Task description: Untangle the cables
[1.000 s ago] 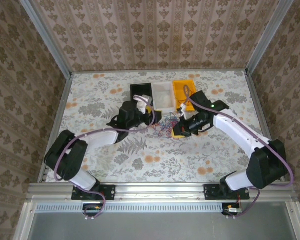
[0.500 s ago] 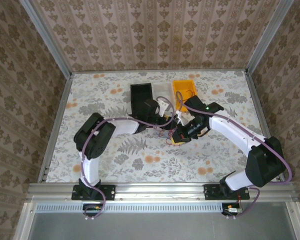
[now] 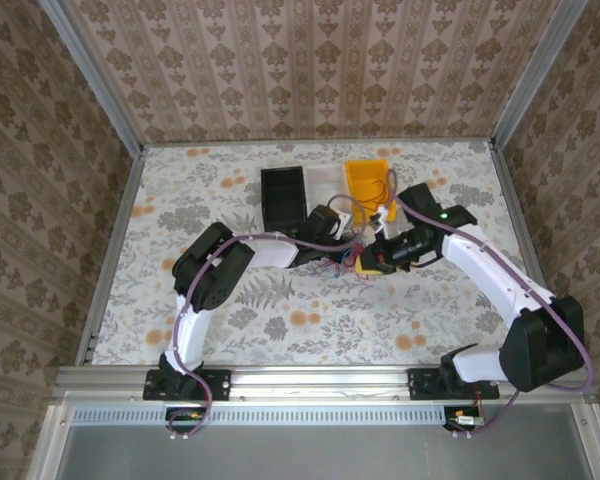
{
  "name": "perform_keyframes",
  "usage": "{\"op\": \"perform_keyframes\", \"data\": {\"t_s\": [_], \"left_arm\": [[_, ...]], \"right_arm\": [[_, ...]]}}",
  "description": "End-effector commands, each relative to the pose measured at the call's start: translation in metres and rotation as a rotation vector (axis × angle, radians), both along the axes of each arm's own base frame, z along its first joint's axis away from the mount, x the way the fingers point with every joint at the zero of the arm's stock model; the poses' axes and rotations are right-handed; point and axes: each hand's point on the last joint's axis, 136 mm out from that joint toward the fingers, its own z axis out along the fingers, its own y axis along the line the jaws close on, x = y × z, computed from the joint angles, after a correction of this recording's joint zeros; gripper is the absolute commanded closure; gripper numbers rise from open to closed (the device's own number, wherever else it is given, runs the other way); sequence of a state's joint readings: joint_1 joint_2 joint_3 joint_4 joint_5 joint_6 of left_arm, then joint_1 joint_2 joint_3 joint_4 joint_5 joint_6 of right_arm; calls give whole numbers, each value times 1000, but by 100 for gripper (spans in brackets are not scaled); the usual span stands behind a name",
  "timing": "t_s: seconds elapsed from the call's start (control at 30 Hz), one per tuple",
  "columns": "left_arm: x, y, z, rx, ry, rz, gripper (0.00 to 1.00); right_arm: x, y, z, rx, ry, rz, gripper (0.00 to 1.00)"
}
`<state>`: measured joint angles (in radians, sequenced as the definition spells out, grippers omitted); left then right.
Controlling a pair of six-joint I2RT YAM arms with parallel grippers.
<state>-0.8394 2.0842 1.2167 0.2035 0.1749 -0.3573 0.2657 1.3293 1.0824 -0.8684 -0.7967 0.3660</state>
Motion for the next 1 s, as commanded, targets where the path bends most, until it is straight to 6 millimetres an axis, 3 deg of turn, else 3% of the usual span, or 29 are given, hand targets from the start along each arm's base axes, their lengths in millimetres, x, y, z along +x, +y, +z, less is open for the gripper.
{"op": "perform_keyframes", "data": {"t_s": [0.0,0.2,0.43,0.6,0.73,0.83,0.87,0.93,0.97], "left_arm": [[-16,47,-33,185,55,49,100],[-52,83,-47,187,127,21,100],[-73,139,-61,224,194,96,100],[-84,146,-57,204,192,86,100],[-81,141,-39,150,148,72,100],[-75,131,-15,70,85,56,100],[-73,128,-6,44,63,51,94],[-67,121,17,-18,12,42,60],[-63,118,31,-49,-14,42,50]], "right_arm": [[19,-10,31,110,-32,-115,100],[61,-47,49,194,-4,-370,100],[89,-87,53,116,-30,-541,100],[91,-84,34,65,10,-519,100],[85,-78,17,51,51,-508,100],[81,-78,12,31,59,-503,100],[79,-78,11,23,59,-496,100],[73,-75,8,6,64,-467,100],[70,-73,5,-4,70,-452,100]]}}
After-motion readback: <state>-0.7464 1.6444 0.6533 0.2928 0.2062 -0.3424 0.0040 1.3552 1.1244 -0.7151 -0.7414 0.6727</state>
